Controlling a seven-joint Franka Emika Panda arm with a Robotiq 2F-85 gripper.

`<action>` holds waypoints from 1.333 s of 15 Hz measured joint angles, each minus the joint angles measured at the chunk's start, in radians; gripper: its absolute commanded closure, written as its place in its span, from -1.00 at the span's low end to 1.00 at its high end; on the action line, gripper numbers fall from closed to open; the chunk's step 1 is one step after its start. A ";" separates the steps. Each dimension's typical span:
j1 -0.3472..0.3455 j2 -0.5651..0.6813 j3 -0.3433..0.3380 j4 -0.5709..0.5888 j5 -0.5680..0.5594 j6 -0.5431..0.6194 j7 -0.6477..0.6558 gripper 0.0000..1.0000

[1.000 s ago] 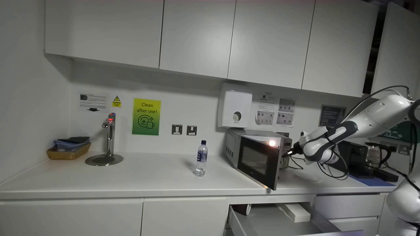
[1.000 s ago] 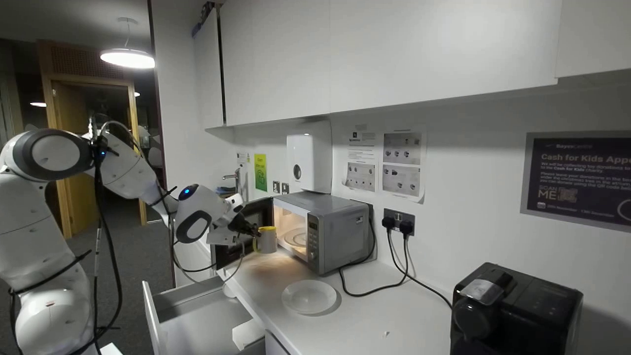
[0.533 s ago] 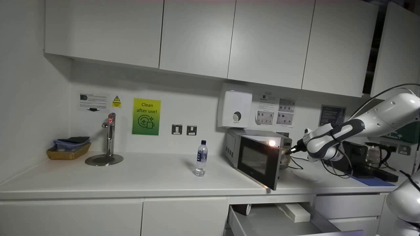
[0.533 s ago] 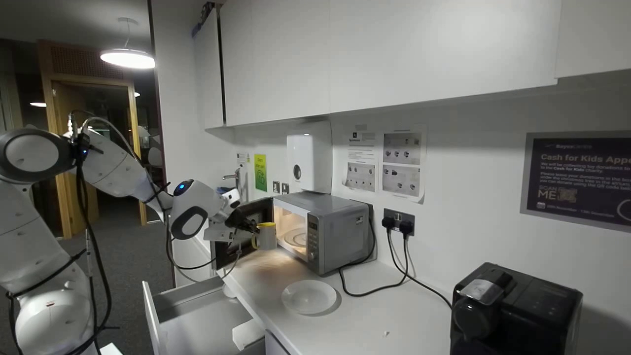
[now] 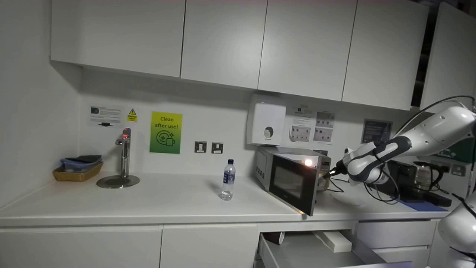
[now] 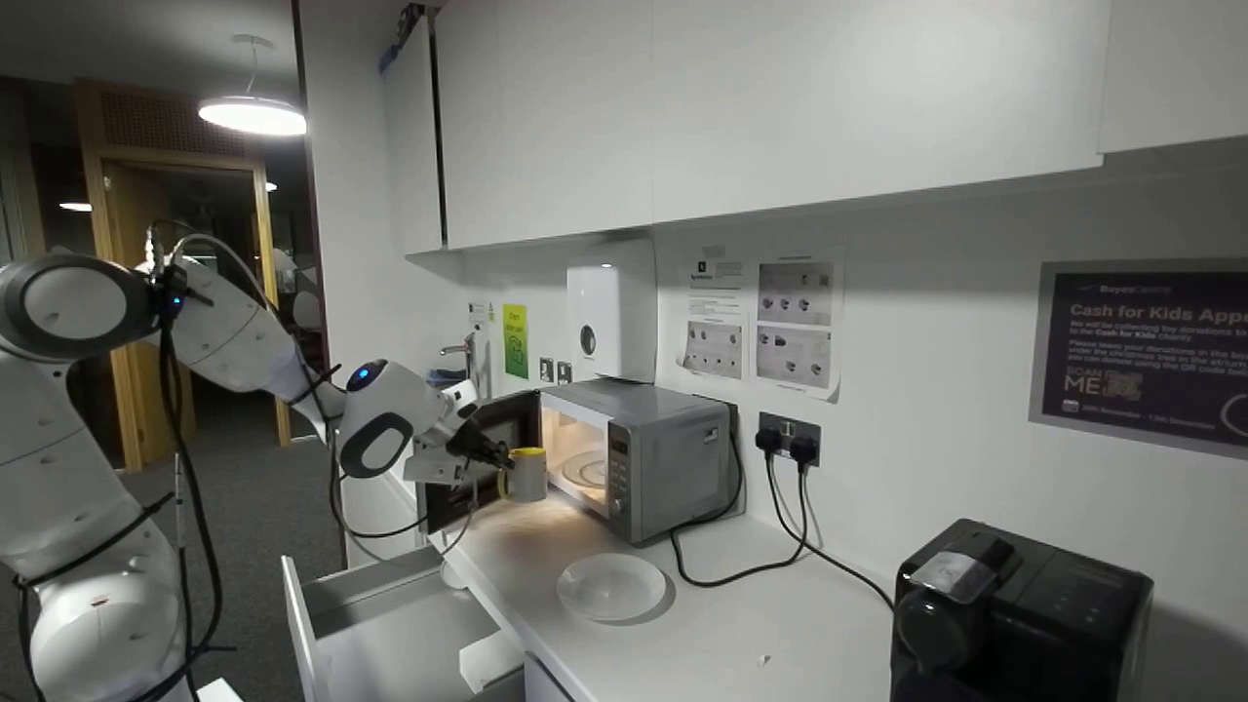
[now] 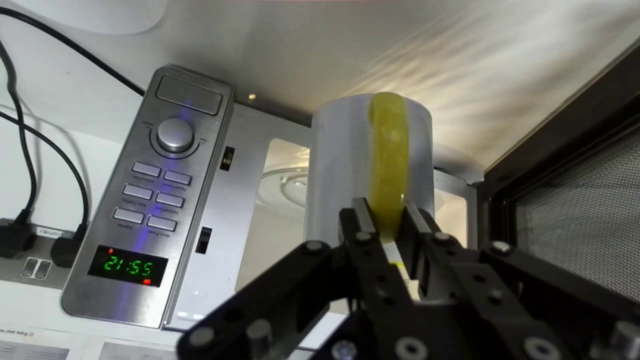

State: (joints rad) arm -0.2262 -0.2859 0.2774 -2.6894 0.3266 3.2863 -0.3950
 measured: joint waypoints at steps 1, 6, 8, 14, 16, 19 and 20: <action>-0.002 0.007 -0.001 0.000 0.000 0.000 0.000 0.91; 0.002 0.014 -0.043 -0.003 -0.005 0.000 -0.010 0.91; 0.012 0.014 -0.095 -0.006 -0.124 0.000 0.038 0.91; 0.145 0.013 -0.261 -0.015 -0.199 0.000 0.023 0.91; 0.224 0.010 -0.336 -0.017 -0.200 0.000 0.008 0.91; 0.339 -0.002 -0.452 -0.023 -0.208 0.000 -0.026 0.91; 0.373 -0.008 -0.490 -0.025 -0.212 0.000 -0.038 0.91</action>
State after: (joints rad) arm 0.1464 -0.2942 -0.2123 -2.7146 0.1148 3.2859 -0.4333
